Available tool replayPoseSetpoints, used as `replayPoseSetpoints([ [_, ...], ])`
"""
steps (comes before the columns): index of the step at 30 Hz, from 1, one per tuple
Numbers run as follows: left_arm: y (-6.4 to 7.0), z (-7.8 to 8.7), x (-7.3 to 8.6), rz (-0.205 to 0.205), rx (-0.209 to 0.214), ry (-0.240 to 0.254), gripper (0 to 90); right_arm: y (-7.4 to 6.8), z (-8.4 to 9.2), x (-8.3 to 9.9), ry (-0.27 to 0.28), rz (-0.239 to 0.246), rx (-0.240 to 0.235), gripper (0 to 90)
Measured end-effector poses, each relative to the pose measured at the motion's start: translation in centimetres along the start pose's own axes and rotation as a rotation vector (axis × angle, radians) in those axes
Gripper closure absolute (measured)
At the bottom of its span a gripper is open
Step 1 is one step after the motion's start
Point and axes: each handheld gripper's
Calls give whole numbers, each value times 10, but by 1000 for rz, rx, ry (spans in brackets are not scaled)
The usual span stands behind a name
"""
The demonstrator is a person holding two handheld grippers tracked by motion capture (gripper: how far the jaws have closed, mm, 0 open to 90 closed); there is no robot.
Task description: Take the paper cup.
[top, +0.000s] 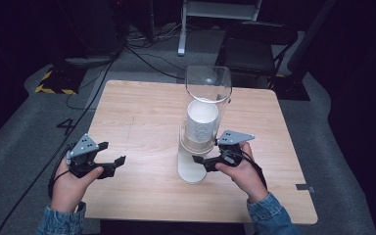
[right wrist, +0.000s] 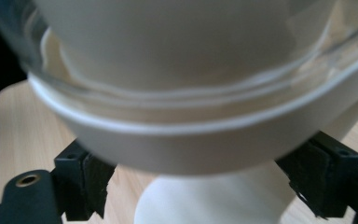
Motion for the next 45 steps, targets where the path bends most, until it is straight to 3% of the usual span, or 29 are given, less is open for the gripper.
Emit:
replayPoseSetpoints([
  [6,0,-1,0,-1,1,0,199,-1,-14,6,85,-51,-15,188],
  [12,1,-1,0,-3,4,-2,199,-3,-22,9,173,-42,9,264],
  [17,0,-2,0,-5,7,-4,200,-3,-24,10,223,-26,20,276],
  [24,-1,-1,1,0,2,-4,202,-3,-26,8,238,15,43,319],
  [37,0,-4,1,-4,9,-15,202,-4,-26,10,239,29,50,332],
  [45,-1,-5,2,0,12,-16,202,-2,-35,18,174,26,55,336],
])
Point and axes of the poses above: each handheld gripper's, and its own axes: z roughly backward along the jaws, x roughly out of its underside, y roughly to its right, and after that the axes turned 10 degrees about -y, right-handed
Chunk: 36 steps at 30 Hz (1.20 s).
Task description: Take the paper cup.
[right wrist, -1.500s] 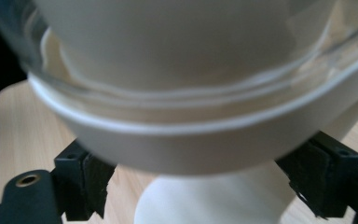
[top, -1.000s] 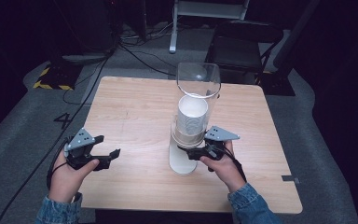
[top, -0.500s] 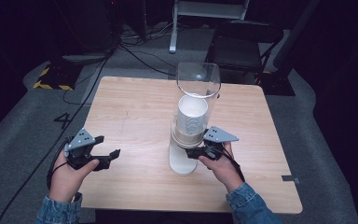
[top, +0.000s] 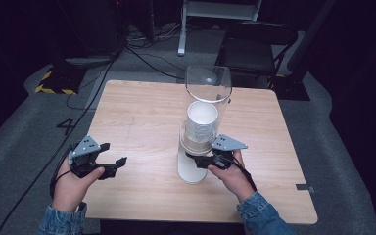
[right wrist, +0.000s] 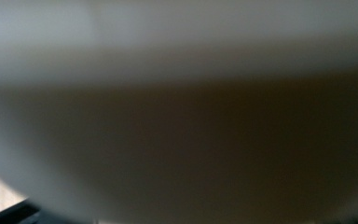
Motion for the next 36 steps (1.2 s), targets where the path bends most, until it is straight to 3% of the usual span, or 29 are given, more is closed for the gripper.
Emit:
replayPoseSetpoints([
  [28,-1,-4,-1,-6,7,-5,202,-2,1,11,-19,-29,-18,343],
  [30,0,-4,-2,-8,7,-6,202,-4,2,12,-36,-40,-21,350],
  [32,1,-4,-2,-7,9,-4,202,-4,-1,18,-107,-9,18,350],
  [33,1,-4,-2,-5,11,-3,202,-4,-3,22,-128,-14,13,350],
  [36,-1,-2,-2,-7,7,-1,202,-4,-5,27,-127,-31,-11,347],
])
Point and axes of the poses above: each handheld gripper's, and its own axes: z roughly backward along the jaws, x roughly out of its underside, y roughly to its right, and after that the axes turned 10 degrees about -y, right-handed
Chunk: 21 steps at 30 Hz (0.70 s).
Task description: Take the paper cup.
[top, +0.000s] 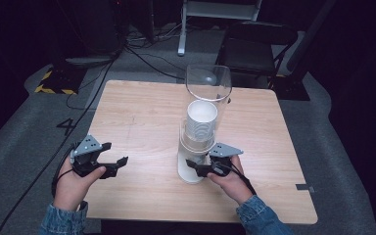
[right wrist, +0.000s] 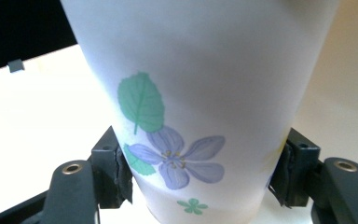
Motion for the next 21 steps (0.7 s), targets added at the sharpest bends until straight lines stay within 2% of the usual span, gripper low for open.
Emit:
replayPoseSetpoints([
  [4,-1,0,1,3,-4,2,202,1,2,-2,14,-2,0,345],
  [11,-1,-2,0,4,4,-4,202,2,1,1,-9,8,13,342],
  [21,-1,-10,-5,-8,18,-12,202,2,-3,10,-83,33,20,337],
])
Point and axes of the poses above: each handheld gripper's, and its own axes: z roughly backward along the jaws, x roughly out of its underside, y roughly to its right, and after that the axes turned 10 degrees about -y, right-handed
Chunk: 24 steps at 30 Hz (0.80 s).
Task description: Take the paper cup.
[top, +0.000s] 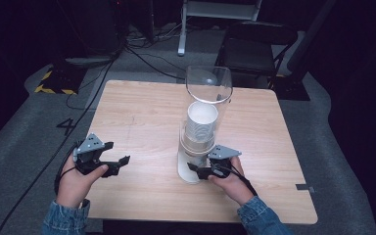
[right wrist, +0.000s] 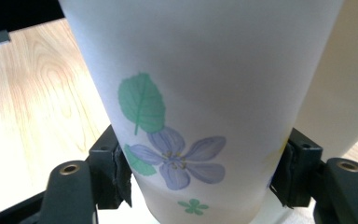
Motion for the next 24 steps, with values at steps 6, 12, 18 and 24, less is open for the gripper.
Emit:
replayPoseSetpoints([
  [6,-1,-5,-5,-10,11,0,202,2,4,6,-27,-11,20,337],
  [12,0,-14,-11,-20,24,-9,201,7,11,13,-46,-23,48,337],
  [18,0,-20,-17,-27,34,-6,200,15,24,19,-38,-59,85,337],
  [24,0,-27,-22,-38,39,-12,198,24,38,22,-22,-89,121,337],
])
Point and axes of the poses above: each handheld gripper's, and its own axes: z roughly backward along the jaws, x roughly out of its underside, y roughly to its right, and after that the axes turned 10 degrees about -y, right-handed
